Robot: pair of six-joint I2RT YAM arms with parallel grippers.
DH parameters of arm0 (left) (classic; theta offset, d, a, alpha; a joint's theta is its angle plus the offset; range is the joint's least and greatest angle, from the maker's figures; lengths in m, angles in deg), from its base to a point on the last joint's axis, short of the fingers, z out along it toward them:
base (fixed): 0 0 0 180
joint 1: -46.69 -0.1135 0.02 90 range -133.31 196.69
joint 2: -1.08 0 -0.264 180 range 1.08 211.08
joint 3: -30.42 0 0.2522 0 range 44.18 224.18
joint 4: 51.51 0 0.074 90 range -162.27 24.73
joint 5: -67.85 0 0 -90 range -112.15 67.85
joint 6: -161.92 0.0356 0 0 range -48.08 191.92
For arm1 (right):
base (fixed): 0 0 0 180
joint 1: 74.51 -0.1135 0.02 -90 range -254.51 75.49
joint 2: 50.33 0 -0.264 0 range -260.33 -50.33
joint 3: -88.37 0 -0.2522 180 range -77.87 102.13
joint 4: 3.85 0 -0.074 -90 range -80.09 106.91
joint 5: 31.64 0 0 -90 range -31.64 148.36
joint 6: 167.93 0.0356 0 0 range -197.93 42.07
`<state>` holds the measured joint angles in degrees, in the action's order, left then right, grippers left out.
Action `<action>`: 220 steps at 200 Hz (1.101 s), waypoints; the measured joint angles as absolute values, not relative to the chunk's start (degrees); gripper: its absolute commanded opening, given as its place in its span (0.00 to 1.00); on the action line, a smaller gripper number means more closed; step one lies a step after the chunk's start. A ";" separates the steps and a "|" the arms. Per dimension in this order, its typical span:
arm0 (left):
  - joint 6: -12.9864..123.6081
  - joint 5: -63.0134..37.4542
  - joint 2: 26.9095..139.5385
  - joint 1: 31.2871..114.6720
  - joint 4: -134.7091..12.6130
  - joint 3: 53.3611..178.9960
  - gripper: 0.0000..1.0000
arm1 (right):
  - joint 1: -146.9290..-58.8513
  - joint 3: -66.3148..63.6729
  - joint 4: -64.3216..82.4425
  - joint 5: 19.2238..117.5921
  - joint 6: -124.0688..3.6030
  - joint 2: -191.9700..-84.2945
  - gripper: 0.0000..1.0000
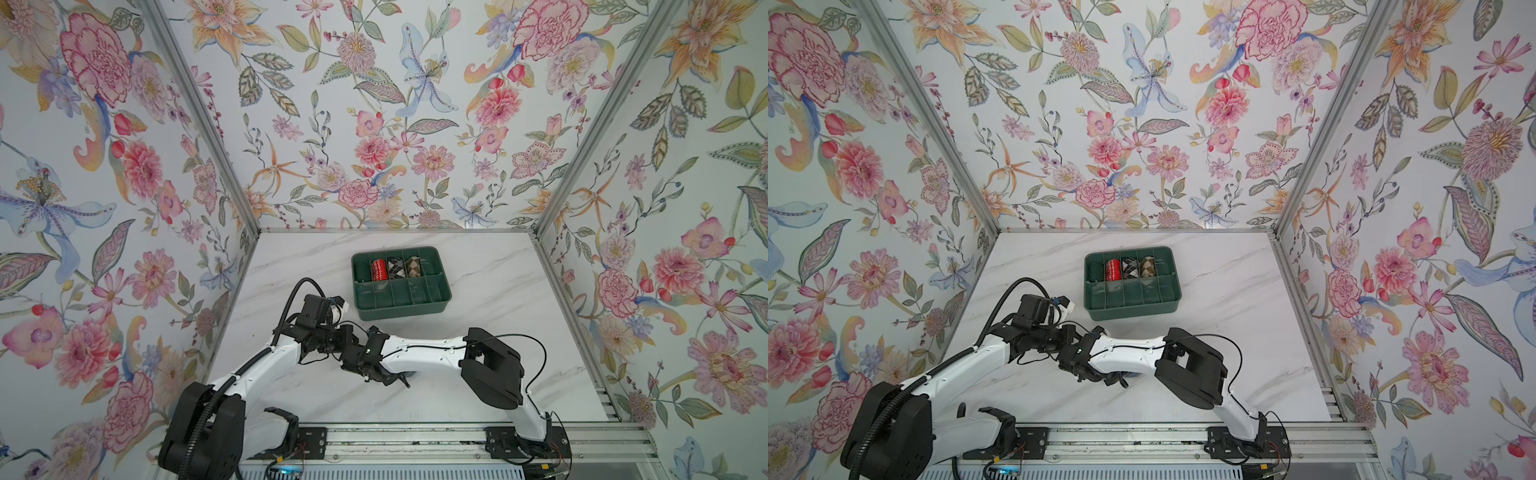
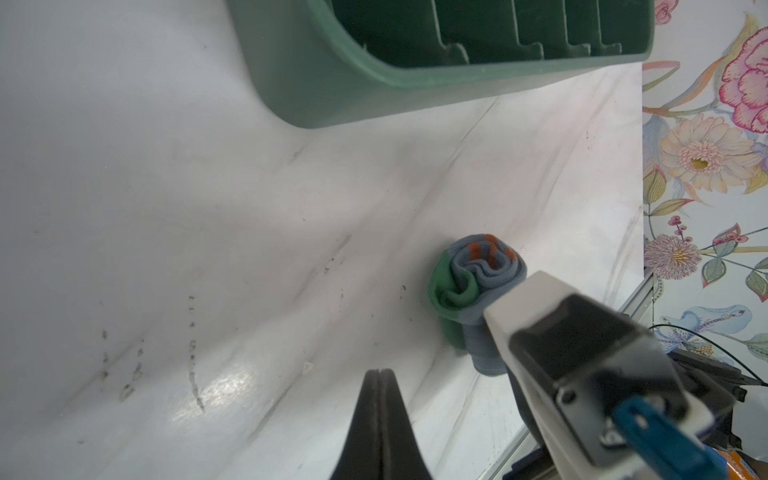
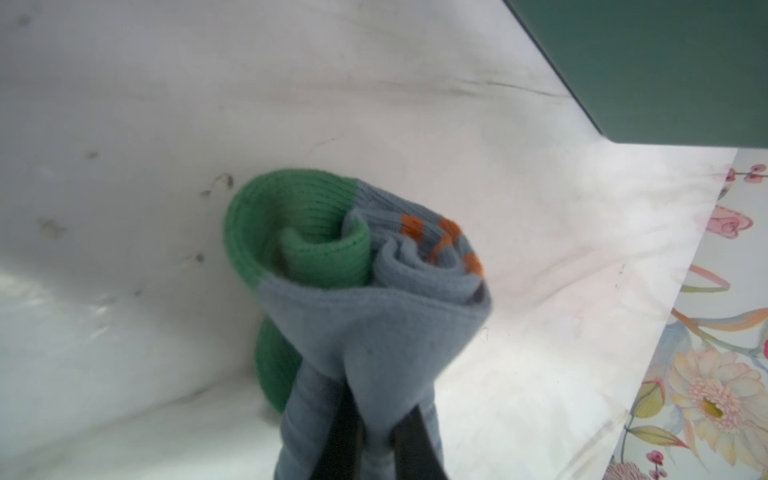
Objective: Roll the socks
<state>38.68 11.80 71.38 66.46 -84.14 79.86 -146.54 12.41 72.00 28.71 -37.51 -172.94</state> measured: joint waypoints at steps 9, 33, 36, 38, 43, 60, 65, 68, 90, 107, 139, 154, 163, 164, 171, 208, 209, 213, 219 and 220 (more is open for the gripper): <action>38.71 11.96 71.38 66.46 -84.29 79.86 0.00 | -145.66 12.38 71.60 29.25 -37.70 -172.68 0.00; 38.71 11.98 71.38 66.46 -84.34 79.86 0.00 | -144.20 12.21 70.82 30.50 -38.32 -172.17 0.10; 38.71 11.98 71.38 66.46 -84.34 79.86 0.00 | -144.15 12.14 70.71 30.61 -38.32 -172.11 0.12; 38.71 11.98 71.38 66.46 -84.34 79.86 0.00 | -144.13 12.10 70.66 30.70 -38.34 -172.04 0.13; 38.71 11.98 71.41 66.46 -84.34 79.86 0.00 | -144.09 12.03 70.53 30.85 -38.54 -171.91 0.16; 38.92 11.98 71.56 66.46 -84.36 79.86 0.00 | -143.94 11.86 70.20 31.33 -38.71 -171.60 0.23; 38.99 11.96 71.60 66.46 -84.36 79.86 0.00 | -143.87 11.66 70.01 31.55 -38.86 -171.39 0.23; 39.01 11.96 71.62 66.46 -84.36 79.86 0.00 | -143.83 11.62 69.92 31.74 -38.95 -171.30 0.24; 39.56 11.98 71.95 66.46 -84.53 79.86 0.00 | -143.37 11.14 68.76 33.62 -39.04 -170.38 0.29; 39.69 11.98 72.39 66.46 -84.53 79.88 0.00 | -142.97 10.77 67.84 35.29 -38.95 -169.72 0.34; 40.04 11.98 72.89 66.46 -84.56 79.97 0.00 | -142.54 10.18 66.60 37.21 -38.93 -169.07 0.40; 40.21 11.98 72.96 66.46 -84.62 80.14 0.00 | -142.41 10.13 66.33 37.89 -38.95 -168.87 0.42; 40.45 11.98 73.11 66.46 -84.73 80.38 0.00 | -142.32 10.13 66.16 38.35 -38.95 -168.81 0.43; 40.45 11.98 73.13 66.46 -84.71 80.41 0.00 | -142.30 10.13 66.16 38.41 -38.95 -168.78 0.44; 40.63 11.98 73.31 66.46 -84.71 80.62 0.00 | -142.23 10.13 66.12 38.65 -38.97 -168.74 0.44; 41.26 11.98 73.94 66.46 -84.75 81.04 0.00 | -141.73 10.13 65.83 40.25 -38.99 -168.17 0.47; 41.28 11.98 73.94 66.46 -84.75 81.04 0.00 | -141.71 10.13 65.83 40.25 -38.99 -168.15 0.47; 41.31 11.98 73.96 66.46 -84.75 81.04 0.00 | -141.62 10.13 65.74 40.49 -38.99 -167.95 0.47; 41.33 11.98 73.99 66.46 -84.78 81.04 0.00 | -141.53 10.13 65.68 41.01 -39.02 -167.67 0.48; 41.33 11.98 73.99 66.46 -84.78 81.04 0.00 | -141.51 10.13 65.66 41.08 -39.02 -167.63 0.48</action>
<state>41.33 11.98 73.99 66.46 -84.78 81.04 -141.51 10.13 65.66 41.08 -39.02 -167.63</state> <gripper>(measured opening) 0.048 0.471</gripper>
